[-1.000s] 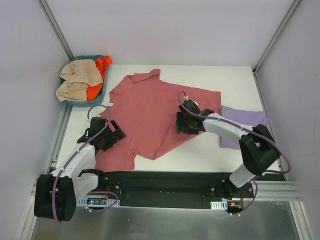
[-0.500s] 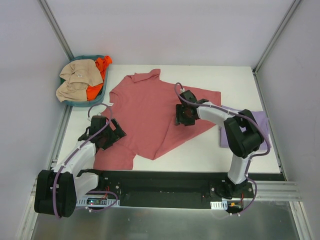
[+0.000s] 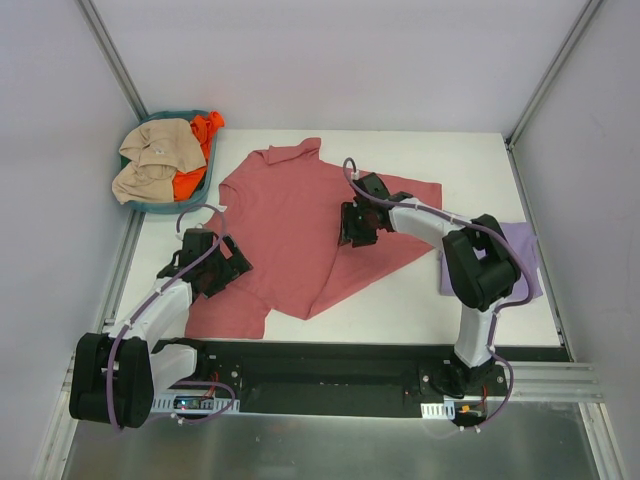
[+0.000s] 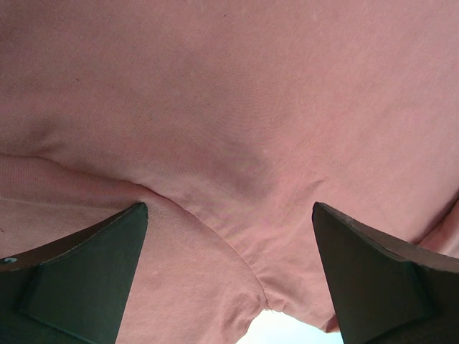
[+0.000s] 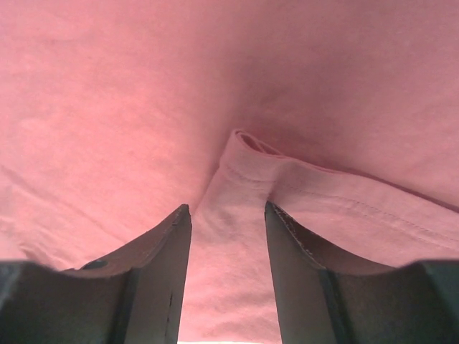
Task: Fold and stack the t-shirts
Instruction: Flatten out the tshirt
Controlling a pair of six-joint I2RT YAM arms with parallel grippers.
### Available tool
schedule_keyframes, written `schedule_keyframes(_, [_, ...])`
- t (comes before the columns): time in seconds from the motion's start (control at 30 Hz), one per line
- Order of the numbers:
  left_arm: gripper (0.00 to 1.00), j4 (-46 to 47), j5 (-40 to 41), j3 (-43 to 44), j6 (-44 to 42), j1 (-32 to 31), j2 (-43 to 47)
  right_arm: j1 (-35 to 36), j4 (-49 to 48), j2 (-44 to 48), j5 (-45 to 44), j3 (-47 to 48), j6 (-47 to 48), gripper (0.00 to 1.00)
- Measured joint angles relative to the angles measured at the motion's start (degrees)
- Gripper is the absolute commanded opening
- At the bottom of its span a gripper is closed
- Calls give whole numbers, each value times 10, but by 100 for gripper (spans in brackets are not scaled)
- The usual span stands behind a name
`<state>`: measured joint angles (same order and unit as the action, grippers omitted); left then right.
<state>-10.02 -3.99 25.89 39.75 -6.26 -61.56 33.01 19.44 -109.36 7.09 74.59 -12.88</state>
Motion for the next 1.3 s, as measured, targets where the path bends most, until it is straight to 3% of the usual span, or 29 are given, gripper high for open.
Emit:
schedule_keyframes(0.17, [99,2,0,2,-1,0,-5,3,4,-1,19,7,0,50])
schedule_keyframes(0.43, [99,3,0,13,-1,0,-22,34,68,-39,-65,87,-6,49])
schedule_keyframes(0.53, [99,4,0,14,-2,0,-24,45,98,-60,-97,113,-17,40])
schedule_keyframes(0.6, [99,4,0,14,-2,0,-24,50,118,-72,-122,123,-26,25])
schedule_keyframes(0.77, [99,5,1,14,-2,0,-25,52,157,-74,-170,122,-47,3])
schedule_keyframes(0.83, [99,5,1,14,-2,0,-25,52,162,-73,-187,115,-53,1])
schedule_keyframes(1.0, [99,5,1,14,-2,0,-25,53,148,-23,-209,39,-68,1])
schedule_keyframes(1.2, [99,4,2,14,-2,0,-25,58,147,179,-205,-155,-116,1])
schedule_keyframes(1.3, [99,5,2,14,-2,0,-26,73,160,287,-186,-267,-165,7])
